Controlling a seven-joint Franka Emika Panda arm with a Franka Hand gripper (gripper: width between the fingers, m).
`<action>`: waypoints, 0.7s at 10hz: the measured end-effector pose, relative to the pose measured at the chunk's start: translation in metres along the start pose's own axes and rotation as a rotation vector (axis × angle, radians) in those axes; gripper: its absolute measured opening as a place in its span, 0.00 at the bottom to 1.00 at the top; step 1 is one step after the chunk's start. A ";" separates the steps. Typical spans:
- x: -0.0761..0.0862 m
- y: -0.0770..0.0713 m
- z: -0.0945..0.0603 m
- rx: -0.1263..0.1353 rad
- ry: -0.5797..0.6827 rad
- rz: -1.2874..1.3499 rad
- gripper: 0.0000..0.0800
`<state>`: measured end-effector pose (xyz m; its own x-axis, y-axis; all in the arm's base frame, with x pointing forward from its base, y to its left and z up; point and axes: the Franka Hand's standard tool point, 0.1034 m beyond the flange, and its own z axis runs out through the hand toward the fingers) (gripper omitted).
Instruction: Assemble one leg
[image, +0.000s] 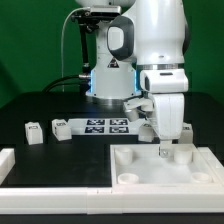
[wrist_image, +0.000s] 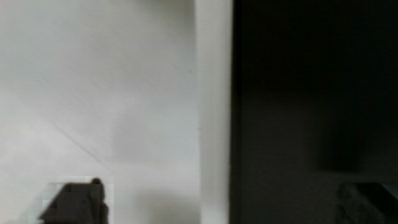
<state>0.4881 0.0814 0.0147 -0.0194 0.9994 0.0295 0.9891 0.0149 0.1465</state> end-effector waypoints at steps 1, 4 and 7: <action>0.002 -0.005 -0.007 -0.007 0.004 0.032 0.81; 0.016 -0.030 -0.040 -0.033 0.013 0.085 0.81; 0.019 -0.033 -0.049 -0.041 0.013 0.092 0.81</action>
Offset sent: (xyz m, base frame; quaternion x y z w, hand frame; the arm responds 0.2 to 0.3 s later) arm -0.0383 0.0067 0.0382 -0.0291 -0.0207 0.0428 0.9984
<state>0.4480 0.0983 0.0589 0.0689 0.9960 0.0572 0.9800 -0.0783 0.1829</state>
